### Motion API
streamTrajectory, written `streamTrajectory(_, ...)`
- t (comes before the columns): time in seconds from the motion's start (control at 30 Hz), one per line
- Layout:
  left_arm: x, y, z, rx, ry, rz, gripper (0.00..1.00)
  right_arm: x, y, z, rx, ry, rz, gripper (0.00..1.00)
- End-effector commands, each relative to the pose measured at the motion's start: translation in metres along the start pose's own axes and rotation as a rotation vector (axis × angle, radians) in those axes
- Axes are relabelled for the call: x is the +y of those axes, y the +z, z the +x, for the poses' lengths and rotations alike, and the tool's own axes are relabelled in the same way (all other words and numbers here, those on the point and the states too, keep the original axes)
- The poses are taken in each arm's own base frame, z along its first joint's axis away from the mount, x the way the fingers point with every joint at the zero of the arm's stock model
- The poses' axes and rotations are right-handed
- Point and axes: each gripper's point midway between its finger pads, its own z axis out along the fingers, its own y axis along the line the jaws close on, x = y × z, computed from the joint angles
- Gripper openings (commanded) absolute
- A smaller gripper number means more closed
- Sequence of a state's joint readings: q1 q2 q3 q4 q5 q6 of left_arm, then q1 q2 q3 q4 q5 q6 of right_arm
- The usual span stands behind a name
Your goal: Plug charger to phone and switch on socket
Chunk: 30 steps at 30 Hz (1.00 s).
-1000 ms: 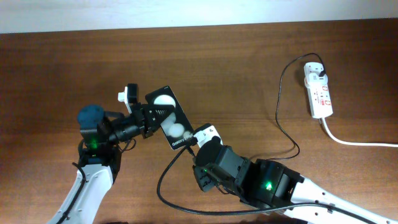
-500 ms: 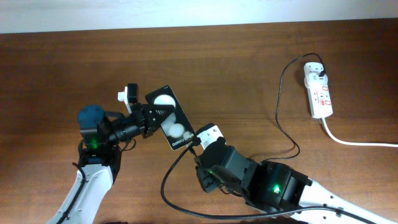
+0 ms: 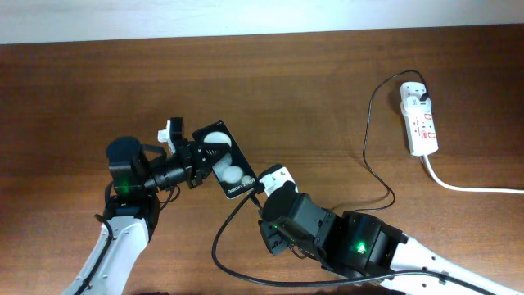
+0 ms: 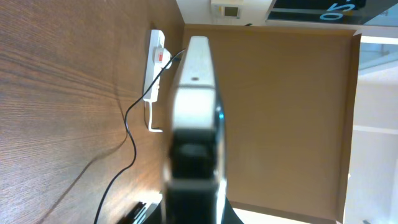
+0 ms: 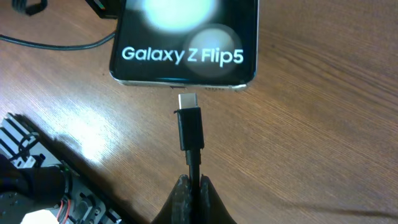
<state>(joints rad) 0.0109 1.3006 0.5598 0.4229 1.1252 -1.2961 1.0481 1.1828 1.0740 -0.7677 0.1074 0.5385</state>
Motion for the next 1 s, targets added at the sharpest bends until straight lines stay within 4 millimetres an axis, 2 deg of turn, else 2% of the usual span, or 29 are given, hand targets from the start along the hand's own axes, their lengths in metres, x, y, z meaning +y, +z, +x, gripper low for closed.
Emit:
streamTrajectory(0.0, -0.007, -0.001, -0.004, -0.016, 0.023, 0.009, 0.00, 0.001, 0.002, 0.003, 0.010, -0.012, -0.001, 0.04)
streamTrajectory(0.17, -0.007, -0.001, -0.004, -0.016, 0.023, 0.010, 0.00, 0.003, 0.002, 0.003, 0.013, -0.013, -0.008, 0.04)
streamTrajectory(0.3, -0.007, -0.001, -0.004, -0.016, 0.023, 0.009, 0.00, 0.002, 0.011, 0.008, 0.042, -0.046, 0.006, 0.04)
streamTrajectory(0.37, -0.007, -0.001, -0.004, -0.016, 0.023, 0.009, 0.00, 0.007, 0.010, 0.009, 0.033, -0.087, 0.007, 0.04)
streamTrajectory(0.53, -0.007, -0.002, -0.005, -0.022, 0.035, 0.008, 0.00, 0.002, 0.008, 0.011, 0.007, -0.130, 0.081, 0.04)
streamTrajectory(0.63, -0.007, -0.002, -0.005, -0.020, 0.088, 0.008, 0.00, 0.003, 0.005, 0.005, -0.010, -0.119, 0.079, 0.04)
streamTrajectory(0.97, -0.008, -0.001, -0.002, -0.004, 0.087, 0.013, 0.00, 0.007, 0.004, -0.006, -0.054, -0.111, 0.075, 0.04)
